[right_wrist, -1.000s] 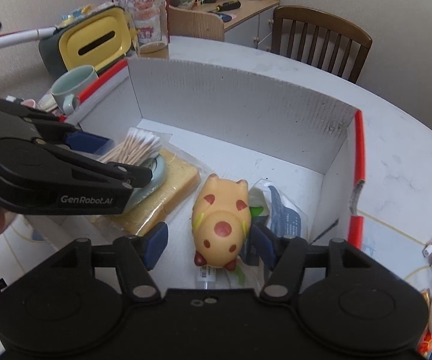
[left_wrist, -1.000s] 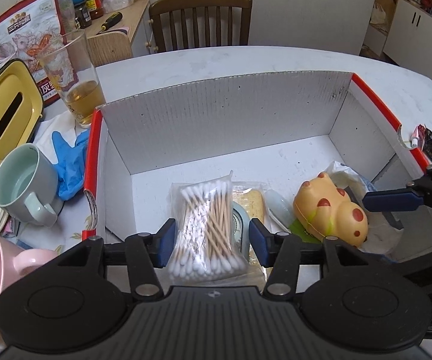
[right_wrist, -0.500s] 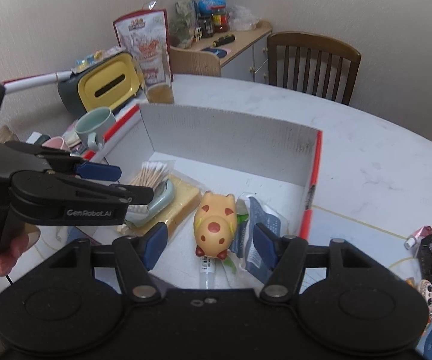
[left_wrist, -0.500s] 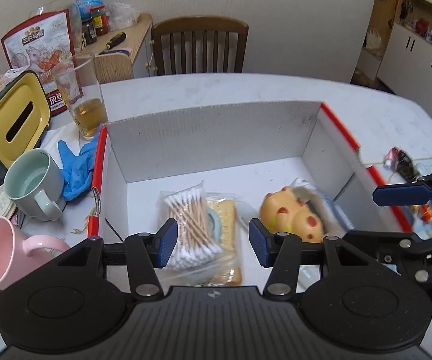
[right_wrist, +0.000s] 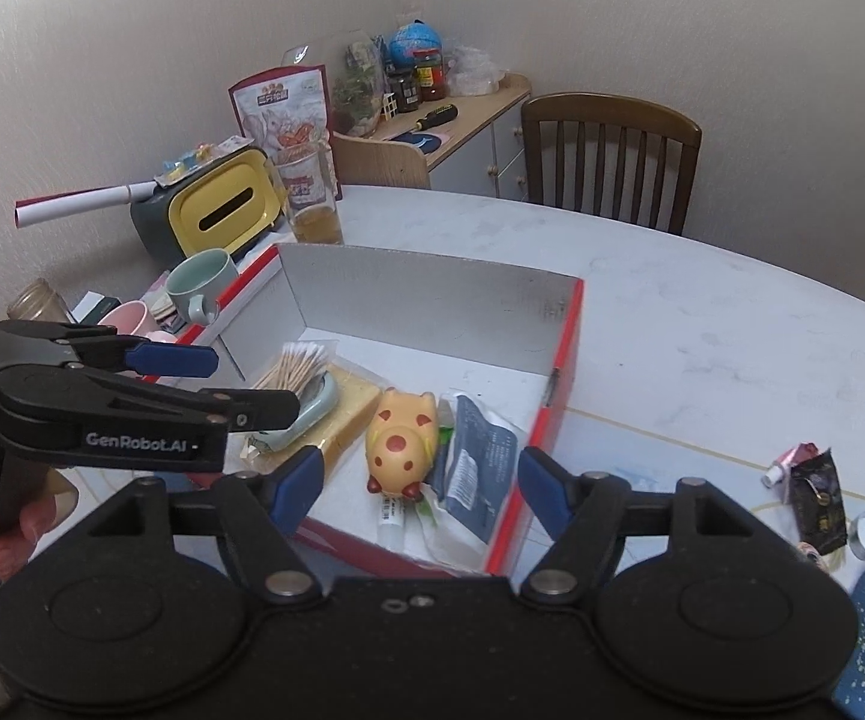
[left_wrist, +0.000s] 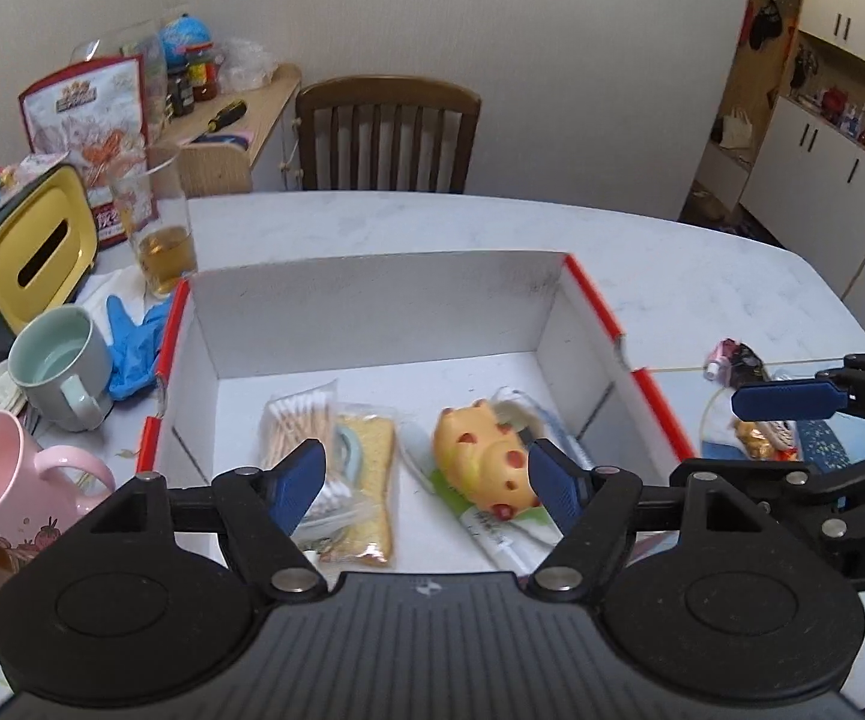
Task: Organize objects
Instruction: 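Open both tools to release the items and lift out of the box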
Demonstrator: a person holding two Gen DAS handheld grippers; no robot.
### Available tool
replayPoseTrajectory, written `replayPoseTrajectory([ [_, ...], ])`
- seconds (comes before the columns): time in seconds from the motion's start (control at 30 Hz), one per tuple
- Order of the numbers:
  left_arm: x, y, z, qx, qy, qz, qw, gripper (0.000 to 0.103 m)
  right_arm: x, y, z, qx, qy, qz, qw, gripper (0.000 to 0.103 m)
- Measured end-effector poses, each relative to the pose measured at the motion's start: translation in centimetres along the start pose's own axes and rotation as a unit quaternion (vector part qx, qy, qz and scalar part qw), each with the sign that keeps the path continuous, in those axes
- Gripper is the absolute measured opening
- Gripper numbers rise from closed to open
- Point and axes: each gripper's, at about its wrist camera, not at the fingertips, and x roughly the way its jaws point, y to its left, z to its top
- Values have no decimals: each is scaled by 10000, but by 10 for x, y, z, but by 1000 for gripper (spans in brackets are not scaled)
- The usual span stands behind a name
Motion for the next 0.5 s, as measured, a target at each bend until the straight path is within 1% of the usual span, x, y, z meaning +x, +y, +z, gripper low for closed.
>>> replayPoseTrajectory([
  [0.1, -6, -13, 1, 2, -56, -65, 10000, 74, -11, -8, -3, 23, -74, -9, 10000, 75],
  [0.23, -12, -35, 3, 71, -143, -186, 9997, 75, -25, -21, -7, 36, -179, -68, 9998, 84],
  [0.27, -13, -41, 3, 96, -160, -218, 9996, 78, -29, -25, -9, 39, -207, -99, 9997, 88],
  [0.3, -13, -47, 3, 120, -178, -258, 9994, 80, -33, -28, -10, 38, -233, -121, 9996, 88],
  [0.5, -10, -86, 4, 240, -184, -478, 9984, 80, -50, -56, -17, 111, -331, -237, 9991, 92],
])
